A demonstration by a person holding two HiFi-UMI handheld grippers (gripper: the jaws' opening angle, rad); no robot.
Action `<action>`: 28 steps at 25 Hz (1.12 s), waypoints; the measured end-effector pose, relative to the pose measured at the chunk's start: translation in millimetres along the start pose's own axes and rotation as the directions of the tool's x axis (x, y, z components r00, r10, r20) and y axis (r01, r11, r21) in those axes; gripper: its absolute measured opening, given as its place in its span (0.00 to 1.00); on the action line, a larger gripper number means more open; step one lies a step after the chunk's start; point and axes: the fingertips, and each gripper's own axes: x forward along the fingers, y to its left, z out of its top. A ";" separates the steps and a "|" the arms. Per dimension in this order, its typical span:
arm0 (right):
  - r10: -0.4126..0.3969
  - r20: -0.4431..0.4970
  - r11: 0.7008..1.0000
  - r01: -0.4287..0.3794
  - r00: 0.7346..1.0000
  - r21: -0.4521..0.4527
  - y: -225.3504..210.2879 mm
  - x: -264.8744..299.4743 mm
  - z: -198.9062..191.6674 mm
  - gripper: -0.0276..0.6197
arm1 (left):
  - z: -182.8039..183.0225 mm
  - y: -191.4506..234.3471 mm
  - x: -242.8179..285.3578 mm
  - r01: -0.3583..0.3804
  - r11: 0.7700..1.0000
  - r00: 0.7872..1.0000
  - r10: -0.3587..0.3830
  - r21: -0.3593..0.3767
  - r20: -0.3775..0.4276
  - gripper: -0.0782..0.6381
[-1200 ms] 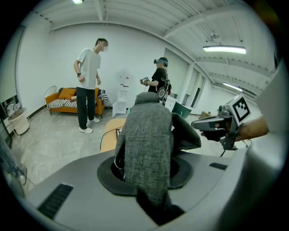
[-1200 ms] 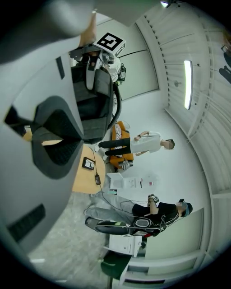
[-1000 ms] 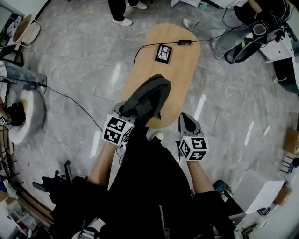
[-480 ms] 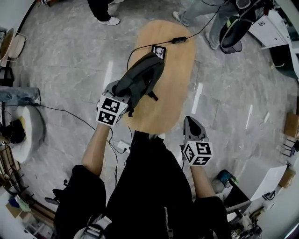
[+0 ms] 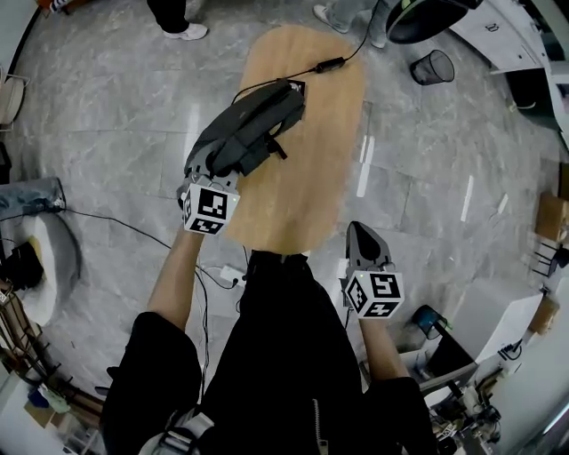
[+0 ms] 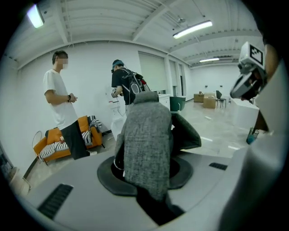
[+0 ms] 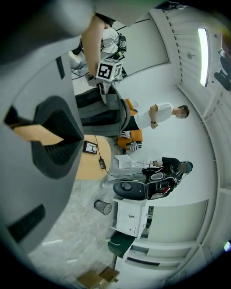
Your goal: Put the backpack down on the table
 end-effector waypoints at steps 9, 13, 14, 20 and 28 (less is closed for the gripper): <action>0.014 -0.031 0.999 -0.013 0.999 0.032 -8.1 11.0 -19.2 0.06 | -32.5 -34.4 5.0 -0.060 0.992 0.998 0.061 -0.108 0.002 0.26; 0.063 -0.026 0.998 -0.063 0.998 0.014 0.4 17.0 -22.4 0.06 | -40.4 -38.5 1.9 -0.122 0.984 0.992 0.123 -0.126 -0.002 0.29; 0.073 -0.024 0.997 -0.073 0.997 0.011 0.4 17.2 -24.2 0.06 | -42.6 -42.0 1.0 -0.138 0.981 0.990 0.139 -0.133 -0.003 0.29; 0.132 -0.017 0.991 -0.131 0.991 0.010 -19.9 18.0 -39.9 0.06 | -50.4 -74.7 -4.2 -0.216 0.965 0.976 0.218 -0.147 -0.001 0.28; 0.181 -0.009 0.983 -0.181 0.983 -0.039 -60.3 19.0 -58.3 0.06 | -72.2 -148.4 -1.2 -0.222 0.973 0.975 0.221 -0.068 -0.019 0.30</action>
